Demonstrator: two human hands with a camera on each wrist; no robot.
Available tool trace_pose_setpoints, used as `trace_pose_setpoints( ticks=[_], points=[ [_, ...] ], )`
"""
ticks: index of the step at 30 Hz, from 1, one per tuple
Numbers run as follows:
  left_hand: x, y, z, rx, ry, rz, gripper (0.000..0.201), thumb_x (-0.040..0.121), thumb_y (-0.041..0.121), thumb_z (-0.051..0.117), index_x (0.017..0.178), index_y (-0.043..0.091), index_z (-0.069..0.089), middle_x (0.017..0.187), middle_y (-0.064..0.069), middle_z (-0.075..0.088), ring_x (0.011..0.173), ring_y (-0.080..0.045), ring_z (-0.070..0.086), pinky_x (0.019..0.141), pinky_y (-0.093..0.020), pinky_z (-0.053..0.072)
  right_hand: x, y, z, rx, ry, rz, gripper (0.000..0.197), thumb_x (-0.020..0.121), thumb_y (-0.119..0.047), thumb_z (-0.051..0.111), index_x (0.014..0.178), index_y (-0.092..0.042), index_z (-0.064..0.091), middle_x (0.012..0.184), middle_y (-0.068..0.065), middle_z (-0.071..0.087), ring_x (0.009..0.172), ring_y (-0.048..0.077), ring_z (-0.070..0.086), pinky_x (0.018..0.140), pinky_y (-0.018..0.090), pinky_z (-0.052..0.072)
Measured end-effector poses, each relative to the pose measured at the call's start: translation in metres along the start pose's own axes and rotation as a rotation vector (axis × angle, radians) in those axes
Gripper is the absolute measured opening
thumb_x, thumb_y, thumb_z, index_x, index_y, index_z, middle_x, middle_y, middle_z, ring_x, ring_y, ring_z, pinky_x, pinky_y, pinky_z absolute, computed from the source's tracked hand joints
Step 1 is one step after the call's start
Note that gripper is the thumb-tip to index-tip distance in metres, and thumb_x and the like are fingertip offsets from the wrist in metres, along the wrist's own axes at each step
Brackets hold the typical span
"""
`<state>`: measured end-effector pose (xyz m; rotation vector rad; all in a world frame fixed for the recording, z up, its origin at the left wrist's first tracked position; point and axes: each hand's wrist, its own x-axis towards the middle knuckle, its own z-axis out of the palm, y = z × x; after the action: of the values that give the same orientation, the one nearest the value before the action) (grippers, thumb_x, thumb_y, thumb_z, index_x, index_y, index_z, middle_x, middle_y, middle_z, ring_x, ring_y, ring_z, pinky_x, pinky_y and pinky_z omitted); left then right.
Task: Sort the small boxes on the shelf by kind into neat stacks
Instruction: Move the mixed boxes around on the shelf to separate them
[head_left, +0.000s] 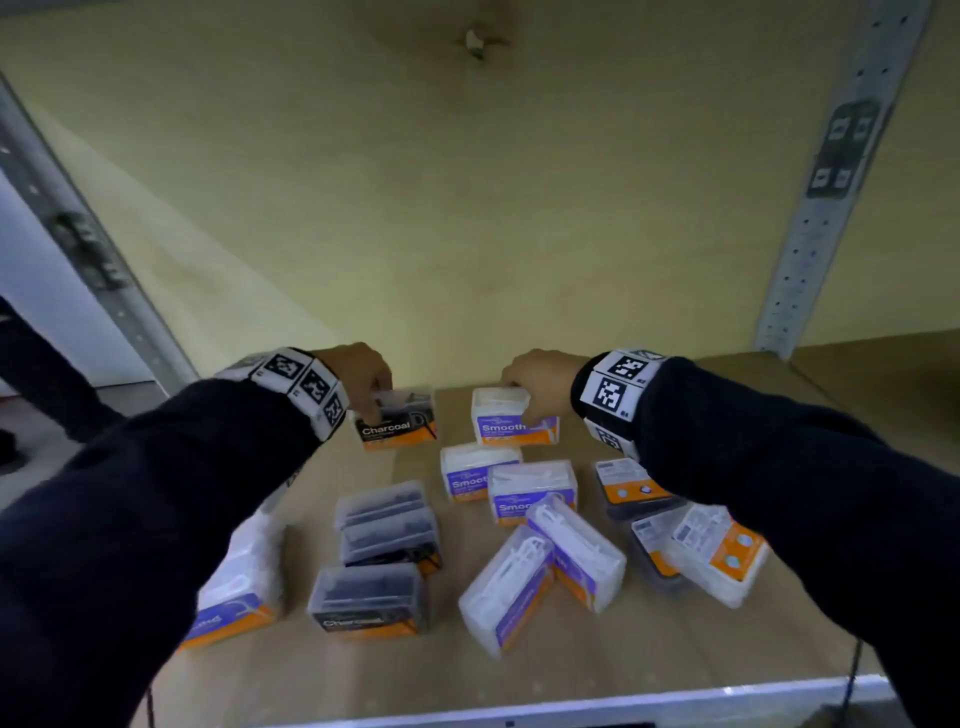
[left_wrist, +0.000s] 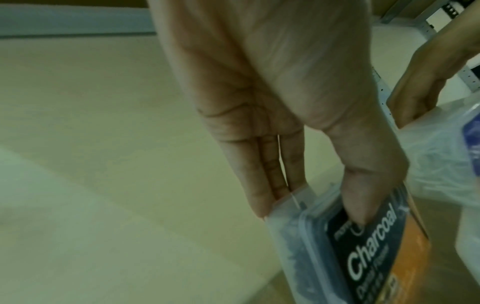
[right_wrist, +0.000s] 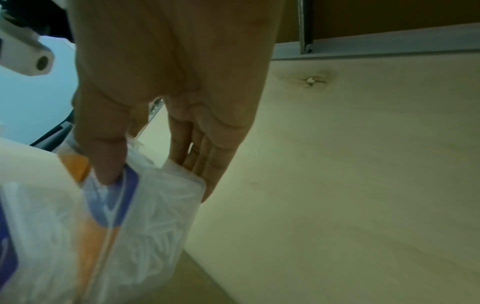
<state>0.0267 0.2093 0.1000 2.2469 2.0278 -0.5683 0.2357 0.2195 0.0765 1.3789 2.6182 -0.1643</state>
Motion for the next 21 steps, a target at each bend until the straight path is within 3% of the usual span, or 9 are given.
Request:
trace_pose_setpoints(
  ticks=[8, 12, 16, 20, 21],
  points=[
    [0.0, -0.009, 0.03, -0.02, -0.086, 0.041, 0.049, 0.084, 0.021, 0.068, 0.129, 0.007, 0.055, 0.133, -0.011, 0.057, 0.119, -0.026, 0.056, 0.096, -0.032, 0.047, 0.019, -0.001, 0.006, -0.031, 0.002, 0.136, 0.041, 0.087, -0.017, 0.062, 0.124, -0.002, 0.053, 0.124, 0.015, 0.058, 0.109, 0.029, 0.059, 0.088, 0.034, 0.049],
    [0.003, -0.008, 0.038, 0.003, -0.181, 0.077, 0.048, 0.083, 0.022, 0.07, 0.127, 0.008, 0.057, 0.131, -0.009, 0.059, 0.118, -0.024, 0.056, 0.095, -0.03, 0.047, 0.024, -0.002, 0.017, -0.094, -0.112, 0.17, 0.036, 0.086, -0.012, 0.061, 0.12, -0.001, 0.058, 0.121, 0.016, 0.062, 0.086, 0.021, 0.054, 0.072, 0.028, 0.043],
    [0.005, -0.01, 0.043, 0.001, -0.275, 0.095, 0.051, 0.083, 0.021, 0.071, 0.13, 0.008, 0.054, 0.134, -0.008, 0.057, 0.122, -0.023, 0.054, 0.086, -0.027, 0.043, 0.028, 0.001, 0.028, -0.12, -0.243, 0.178, 0.038, 0.086, -0.015, 0.063, 0.121, 0.0, 0.06, 0.123, 0.015, 0.063, 0.086, 0.019, 0.049, 0.078, 0.03, 0.045],
    [0.006, -0.009, 0.042, -0.038, -0.329, 0.086, 0.056, 0.087, 0.012, 0.066, 0.139, 0.011, 0.045, 0.141, -0.006, 0.052, 0.128, -0.021, 0.051, 0.105, -0.029, 0.042, 0.023, 0.008, 0.026, -0.075, -0.298, 0.174, 0.041, 0.088, -0.014, 0.061, 0.126, 0.002, 0.056, 0.109, 0.011, 0.057, 0.092, 0.02, 0.048, 0.07, 0.029, 0.043],
    [0.005, -0.006, 0.04, -0.035, -0.331, 0.088, 0.056, 0.088, 0.012, 0.065, 0.14, 0.012, 0.044, 0.141, -0.006, 0.052, 0.129, -0.021, 0.05, 0.106, -0.029, 0.041, 0.019, 0.012, 0.023, -0.056, -0.266, 0.163, 0.044, 0.088, -0.015, 0.061, 0.128, 0.001, 0.054, 0.111, 0.013, 0.057, 0.098, 0.023, 0.052, 0.075, 0.03, 0.043]
  ],
)
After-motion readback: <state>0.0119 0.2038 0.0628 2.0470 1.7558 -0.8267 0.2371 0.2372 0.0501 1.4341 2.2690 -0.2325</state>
